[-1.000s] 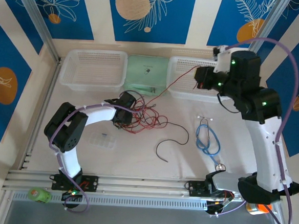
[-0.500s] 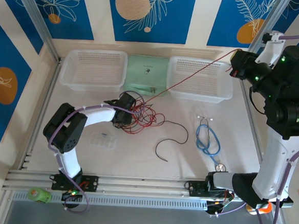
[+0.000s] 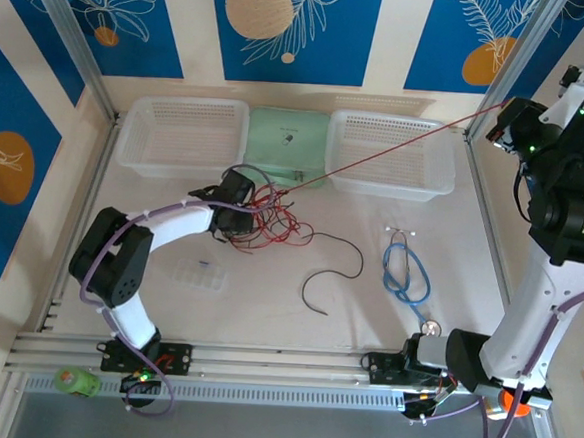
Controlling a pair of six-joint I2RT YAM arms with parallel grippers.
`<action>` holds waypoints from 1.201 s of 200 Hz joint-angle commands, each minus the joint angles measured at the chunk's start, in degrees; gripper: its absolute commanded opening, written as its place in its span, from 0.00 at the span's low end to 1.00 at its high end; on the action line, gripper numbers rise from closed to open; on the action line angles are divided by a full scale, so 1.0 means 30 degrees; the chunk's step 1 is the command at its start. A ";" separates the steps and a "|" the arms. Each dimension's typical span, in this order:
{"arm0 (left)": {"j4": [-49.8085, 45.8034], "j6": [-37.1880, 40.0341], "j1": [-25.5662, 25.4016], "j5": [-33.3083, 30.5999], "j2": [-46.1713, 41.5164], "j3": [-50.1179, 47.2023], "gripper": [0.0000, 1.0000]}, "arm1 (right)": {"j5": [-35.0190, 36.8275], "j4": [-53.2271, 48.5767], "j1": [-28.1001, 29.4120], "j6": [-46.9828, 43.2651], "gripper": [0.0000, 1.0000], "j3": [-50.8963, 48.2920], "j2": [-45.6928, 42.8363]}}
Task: Untangle the cables
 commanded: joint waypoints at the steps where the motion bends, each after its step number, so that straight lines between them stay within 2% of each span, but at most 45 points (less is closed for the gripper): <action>1: -0.3053 0.0134 0.1172 -0.1332 0.0544 -0.0259 0.57 | 0.3292 0.5062 -0.1523 0.1013 0.00 0.1088 -0.0326; 18: -0.3086 0.0127 0.1307 -0.1248 0.0652 -0.0213 0.58 | 0.3066 0.5201 -0.2176 0.1289 0.00 0.1110 -0.0256; 35: -0.2973 0.0134 0.1293 -0.0834 0.0638 -0.0271 0.65 | 0.1637 0.4823 -0.2323 0.1602 0.00 0.0788 -0.0273; 61: -0.2858 0.0337 0.1293 -0.0035 -0.0044 -0.0268 0.74 | -0.3456 0.5072 -0.2145 0.2716 0.00 -0.2941 -0.1111; 75: -0.3282 0.0558 0.1293 -0.0063 -0.0518 0.0060 0.76 | -0.5494 0.5657 -0.1201 0.2951 0.00 -0.6110 -0.1803; 86: -0.3855 0.0792 0.1293 -0.0246 -0.0816 0.0478 0.77 | -0.5550 0.6117 0.0171 0.2728 0.00 -0.8568 -0.2420; 98: -0.4460 0.1054 0.1293 -0.0433 -0.1120 0.0979 0.77 | -0.4417 0.6386 0.1877 0.2198 0.00 -1.0680 -0.2952; 115: -0.5316 0.1375 0.1293 -0.0526 -0.1453 0.1700 0.77 | -0.3278 0.6195 0.3189 0.1542 0.00 -1.1882 -0.3093; 148: -0.5920 0.2754 0.1013 0.1265 -0.2807 0.2856 0.82 | -0.3250 0.5002 0.3302 0.0735 0.00 -1.0152 -0.2802; 155: -0.5809 0.3216 0.0859 0.1958 -0.3284 0.3055 0.91 | -0.3462 0.4783 0.3302 0.0638 0.00 -0.9574 -0.2703; 181: -0.4669 0.5083 -0.0114 0.4334 -0.5278 0.3577 1.00 | -0.5077 0.3845 0.3302 0.0574 0.00 -0.6950 -0.2013; 206: -0.3741 0.7278 -0.1586 0.5626 -0.5791 0.4629 1.00 | -0.6416 0.3498 0.3247 0.0931 0.00 -0.4661 -0.1463; 240: -0.2199 0.9478 -0.3093 0.7469 -0.3664 0.5651 1.00 | -0.7322 0.3537 0.2471 0.1805 0.00 -0.1505 -0.0959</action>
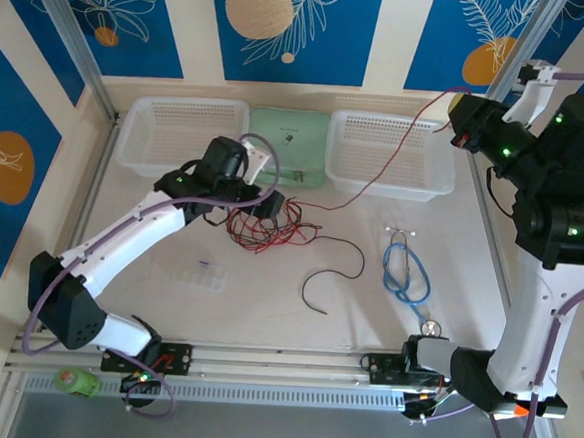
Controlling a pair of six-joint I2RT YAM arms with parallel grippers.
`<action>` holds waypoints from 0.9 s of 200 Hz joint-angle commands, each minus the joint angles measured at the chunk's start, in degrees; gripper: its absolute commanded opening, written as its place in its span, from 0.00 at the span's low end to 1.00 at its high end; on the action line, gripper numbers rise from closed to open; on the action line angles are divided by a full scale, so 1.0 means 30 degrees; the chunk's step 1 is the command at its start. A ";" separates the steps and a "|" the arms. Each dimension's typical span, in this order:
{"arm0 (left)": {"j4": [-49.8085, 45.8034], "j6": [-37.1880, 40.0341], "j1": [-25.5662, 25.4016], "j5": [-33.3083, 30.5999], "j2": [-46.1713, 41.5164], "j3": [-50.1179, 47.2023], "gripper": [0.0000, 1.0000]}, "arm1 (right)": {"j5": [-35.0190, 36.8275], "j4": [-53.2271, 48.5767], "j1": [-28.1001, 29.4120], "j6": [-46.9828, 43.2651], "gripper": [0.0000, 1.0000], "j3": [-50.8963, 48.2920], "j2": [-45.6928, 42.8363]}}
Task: Untangle the cables
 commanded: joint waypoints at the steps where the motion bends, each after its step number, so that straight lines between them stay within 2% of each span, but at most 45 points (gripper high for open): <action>1: 0.1390 0.2488 -0.0737 0.2431 0.1725 0.0549 1.00 | -0.1354 -0.0390 -0.0635 0.0654 0.00 0.1809 0.0478; 16: 0.2557 0.3107 -0.1289 0.2881 0.2968 0.0691 1.00 | -0.1793 -0.0169 -0.1393 0.1217 0.00 0.2924 0.0601; 54: 0.5892 0.3817 -0.2629 0.1114 0.4949 0.0923 1.00 | -0.3556 0.0534 -0.3165 0.2783 0.00 0.4490 0.0929; 68: 0.6883 0.4107 -0.3127 -0.0703 0.5479 0.1084 1.00 | -0.4240 0.0851 -0.3545 0.3337 0.00 0.4539 0.1075; 95: 0.8397 0.3787 -0.3431 -0.5636 0.6417 0.1586 1.00 | -0.5290 0.1105 -0.3907 0.3947 0.00 0.4539 0.1436; 111: 0.8758 0.3760 -0.3434 -0.6810 0.6728 0.1812 0.95 | -0.5542 0.1097 -0.4021 0.3994 0.00 0.4412 0.1463; 123: 0.8813 0.3741 -0.3443 -0.6816 0.6852 0.1934 0.87 | -0.5575 0.1071 -0.4130 0.3911 0.00 0.4181 0.1355; 136: 0.8687 0.3763 -0.3433 -0.6745 0.7014 0.2133 0.71 | -0.5511 0.1036 -0.4302 0.3797 0.00 0.3887 0.1178; 169: 0.7778 0.3984 -0.3421 -0.7383 0.6914 0.2713 0.01 | -0.4984 0.0768 -0.4758 0.3170 0.00 0.2910 0.0562; 180: 0.7250 0.3995 -0.3421 -0.7443 0.6500 0.2939 0.00 | -0.4700 0.0647 -0.4848 0.2877 0.00 0.2348 0.0292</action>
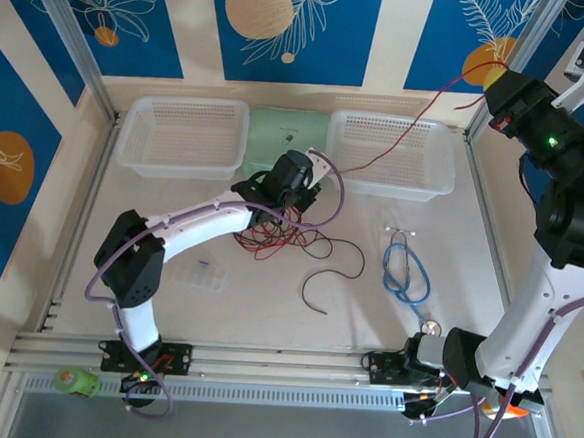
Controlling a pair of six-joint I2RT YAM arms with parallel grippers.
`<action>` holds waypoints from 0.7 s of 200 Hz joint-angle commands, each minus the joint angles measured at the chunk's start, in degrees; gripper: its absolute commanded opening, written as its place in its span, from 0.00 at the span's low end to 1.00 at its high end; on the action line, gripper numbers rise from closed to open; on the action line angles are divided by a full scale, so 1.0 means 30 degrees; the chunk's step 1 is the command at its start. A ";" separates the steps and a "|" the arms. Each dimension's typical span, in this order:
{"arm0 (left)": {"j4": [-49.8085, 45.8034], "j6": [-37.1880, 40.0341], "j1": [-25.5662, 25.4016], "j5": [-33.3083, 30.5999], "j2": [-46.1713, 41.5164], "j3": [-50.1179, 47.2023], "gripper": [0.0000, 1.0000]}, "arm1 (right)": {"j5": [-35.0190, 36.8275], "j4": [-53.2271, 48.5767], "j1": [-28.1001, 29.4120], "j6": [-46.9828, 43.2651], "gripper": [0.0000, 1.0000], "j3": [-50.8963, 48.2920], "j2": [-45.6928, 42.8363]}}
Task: Untangle the cables
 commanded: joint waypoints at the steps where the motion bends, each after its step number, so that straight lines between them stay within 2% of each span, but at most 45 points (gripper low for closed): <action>1: -0.0723 0.0235 0.0046 -0.0899 -0.0382 0.0999 0.00 | 0.0265 -0.0149 -0.0222 -0.0618 0.00 -0.0723 -0.0817; 33: -0.3274 -0.0207 0.0074 -0.0309 -0.1836 0.2700 0.00 | 0.0061 0.0721 -0.0109 -0.1183 0.00 -0.4813 -0.2122; 55: -0.5480 -0.1036 0.0069 0.0782 -0.2404 0.4572 0.00 | -0.0007 0.2165 0.0981 -0.1642 0.00 -0.9156 -0.3273; 68: -0.6362 -0.1738 0.0047 0.1477 -0.2631 0.5434 0.00 | 0.1002 0.2767 0.2411 -0.2157 0.00 -1.1500 -0.3809; 96: -0.7591 -0.3313 0.0052 0.2842 -0.3093 0.6685 0.00 | 0.4189 0.4491 0.6743 -0.3790 0.00 -1.6224 -0.4572; 140: -0.8837 -0.5345 0.0047 0.4029 -0.3471 0.8114 0.00 | 0.4205 1.0495 1.1237 -0.5522 0.00 -2.2396 -0.4736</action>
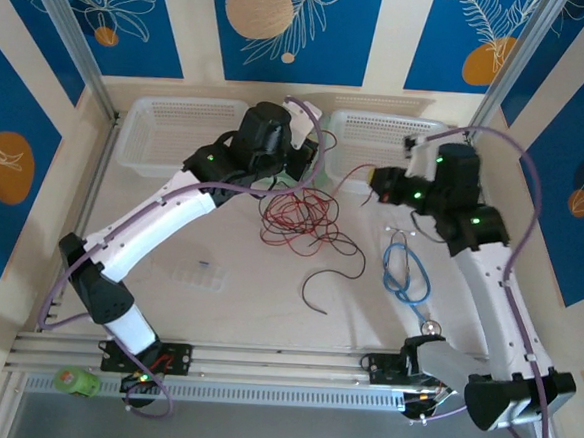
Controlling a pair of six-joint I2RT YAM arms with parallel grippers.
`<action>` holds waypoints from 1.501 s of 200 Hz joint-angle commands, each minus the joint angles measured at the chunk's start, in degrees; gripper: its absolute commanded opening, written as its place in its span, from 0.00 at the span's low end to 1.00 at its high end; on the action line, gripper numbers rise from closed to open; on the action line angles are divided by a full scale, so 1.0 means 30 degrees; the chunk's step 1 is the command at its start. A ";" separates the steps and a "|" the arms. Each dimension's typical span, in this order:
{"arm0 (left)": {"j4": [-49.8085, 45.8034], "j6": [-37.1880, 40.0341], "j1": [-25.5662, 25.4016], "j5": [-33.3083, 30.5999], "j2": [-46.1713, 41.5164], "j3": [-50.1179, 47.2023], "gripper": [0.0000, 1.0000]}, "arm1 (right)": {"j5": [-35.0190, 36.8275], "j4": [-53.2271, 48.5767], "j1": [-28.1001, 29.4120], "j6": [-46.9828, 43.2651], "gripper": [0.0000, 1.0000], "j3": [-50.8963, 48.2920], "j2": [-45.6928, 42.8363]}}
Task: Untangle the cables
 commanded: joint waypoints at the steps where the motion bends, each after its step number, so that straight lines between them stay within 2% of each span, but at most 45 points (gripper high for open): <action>1: -0.1350 -0.1699 0.0062 0.1182 -0.0389 0.0917 0.00 | 0.0353 0.4464 0.1589 -0.1647 0.00 -0.1900 -0.0558; 43: -0.2113 -0.3040 0.0118 0.0792 -0.0061 0.1128 0.00 | -0.0027 0.9053 0.3658 -0.2378 0.00 -0.4242 0.0000; 54: -0.2091 -0.3326 0.0151 0.0771 0.0015 0.0942 0.00 | -0.0051 0.9383 0.4135 -0.2544 0.00 -0.4253 0.0445; 85: -0.1537 -0.4145 0.0211 0.1234 0.0070 0.0311 0.00 | 0.0608 1.0692 0.5546 -0.2758 0.10 -0.4451 0.1946; 130: -0.1272 -0.4580 0.0259 0.1361 0.0206 0.0222 0.00 | 0.0874 1.2248 0.6834 -0.2627 0.17 -0.4635 0.3297; 186: -0.0945 -0.4888 0.0389 0.1177 0.0124 -0.0020 0.00 | 0.1399 1.2885 0.7395 -0.2373 0.21 -0.5502 0.3317; 245: -0.0802 -0.4992 0.0424 0.1226 0.0049 -0.0196 0.00 | 0.1840 1.4065 0.7642 -0.2116 0.47 -0.5941 0.3368; 281: -0.0737 -0.5087 0.0429 0.1356 -0.0109 -0.0196 0.00 | 0.3251 1.4474 0.7975 -0.1777 0.46 -0.5615 0.4103; 292: -0.0758 -0.5080 0.0432 0.1360 -0.0197 -0.0196 0.00 | 0.3684 1.4537 0.8118 -0.1718 0.42 -0.5475 0.4434; 300: -0.0766 -0.5080 0.0439 0.1360 -0.0282 -0.0210 0.00 | 0.3947 1.4592 0.8227 -0.1674 0.36 -0.5349 0.4672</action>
